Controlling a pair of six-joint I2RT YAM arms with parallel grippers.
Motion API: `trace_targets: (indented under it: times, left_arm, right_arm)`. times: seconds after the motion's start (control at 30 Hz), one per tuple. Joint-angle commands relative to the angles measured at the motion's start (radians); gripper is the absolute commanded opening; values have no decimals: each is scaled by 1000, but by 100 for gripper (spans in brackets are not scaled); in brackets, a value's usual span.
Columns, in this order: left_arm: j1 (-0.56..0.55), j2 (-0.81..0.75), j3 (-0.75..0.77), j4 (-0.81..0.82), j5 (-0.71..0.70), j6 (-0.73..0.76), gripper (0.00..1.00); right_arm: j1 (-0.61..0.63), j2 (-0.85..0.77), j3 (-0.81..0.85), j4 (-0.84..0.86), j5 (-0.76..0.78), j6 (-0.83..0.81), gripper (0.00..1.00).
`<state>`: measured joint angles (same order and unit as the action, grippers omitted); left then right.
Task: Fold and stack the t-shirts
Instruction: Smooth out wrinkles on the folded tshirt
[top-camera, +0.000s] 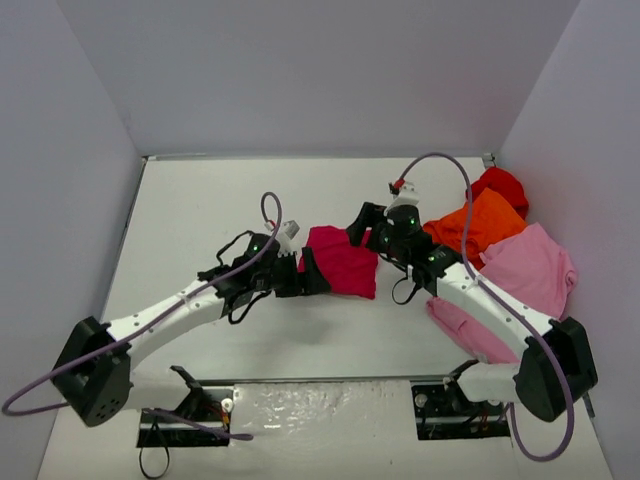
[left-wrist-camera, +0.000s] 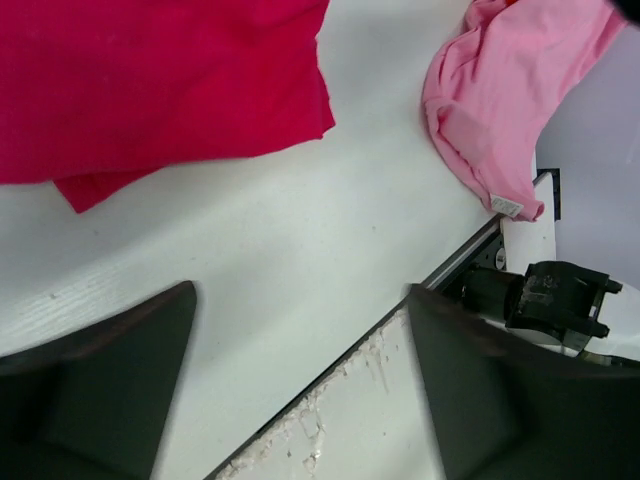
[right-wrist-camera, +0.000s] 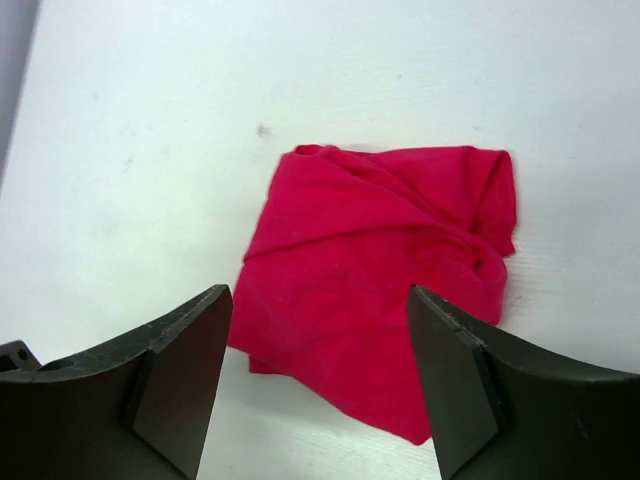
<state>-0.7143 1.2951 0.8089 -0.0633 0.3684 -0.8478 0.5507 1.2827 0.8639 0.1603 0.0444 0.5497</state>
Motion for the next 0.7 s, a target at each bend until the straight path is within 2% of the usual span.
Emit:
trace_targets:
  times: [0.0,0.17,0.3,0.47,0.67]
  left_arm:
    - [-11,-129,70,-41,-55,58,93]
    - [-13,-271,19,-35,-99,53,97]
    - [-12,-409,-86,37,-120,9,97]
    - [-14,-534,-153,24,-144,-13,97]
    - [-14,-608,-206,2,-144,-26,97]
  right_arm:
    - [5,-82,-48,25,-169,91,69]
    - [32,-226,-160,107,-251,174,71]
    - [37,-352,-230,169,-306,253,71]
    - [44,-445,-248,124,-305,255,70]
    - [46,-509,-238,69,-308,230,69]
